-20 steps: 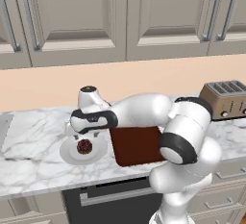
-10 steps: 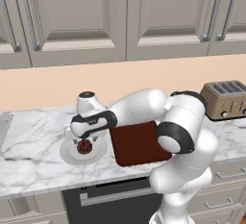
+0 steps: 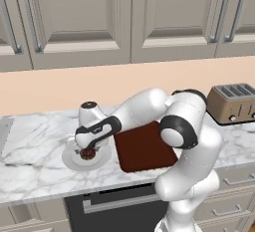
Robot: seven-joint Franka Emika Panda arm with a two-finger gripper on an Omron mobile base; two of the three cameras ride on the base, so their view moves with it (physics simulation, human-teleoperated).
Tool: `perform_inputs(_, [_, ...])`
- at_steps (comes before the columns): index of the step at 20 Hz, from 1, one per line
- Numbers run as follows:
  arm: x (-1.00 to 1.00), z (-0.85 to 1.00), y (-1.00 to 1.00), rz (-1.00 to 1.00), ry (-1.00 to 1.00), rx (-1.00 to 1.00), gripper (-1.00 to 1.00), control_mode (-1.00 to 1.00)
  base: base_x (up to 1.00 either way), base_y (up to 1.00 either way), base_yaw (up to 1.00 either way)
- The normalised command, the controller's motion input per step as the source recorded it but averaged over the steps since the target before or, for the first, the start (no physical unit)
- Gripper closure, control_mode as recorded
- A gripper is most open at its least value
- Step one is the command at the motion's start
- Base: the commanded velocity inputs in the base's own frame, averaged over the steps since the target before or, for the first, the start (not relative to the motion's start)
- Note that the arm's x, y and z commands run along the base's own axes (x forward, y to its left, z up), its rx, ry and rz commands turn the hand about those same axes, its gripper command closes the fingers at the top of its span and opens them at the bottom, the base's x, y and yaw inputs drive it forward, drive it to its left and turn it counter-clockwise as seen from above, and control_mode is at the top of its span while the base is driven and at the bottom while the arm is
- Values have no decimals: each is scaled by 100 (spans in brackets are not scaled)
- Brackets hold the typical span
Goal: Move the dessert items from the plates to the tray.
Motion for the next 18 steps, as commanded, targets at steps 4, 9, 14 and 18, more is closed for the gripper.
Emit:
perform_inputs(4, [5,-11,1,0,0,0,-100,-100,0,0,0])
perform_inputs(9, [0,-22,0,0,-2,-1,-100,-100,0,0,0])
perform_inputs(14, [0,-30,0,0,0,-4,-100,-100,0,0,0])
perform_inputs(18, [0,0,0,0,0,0,100,-100,0,0,0])
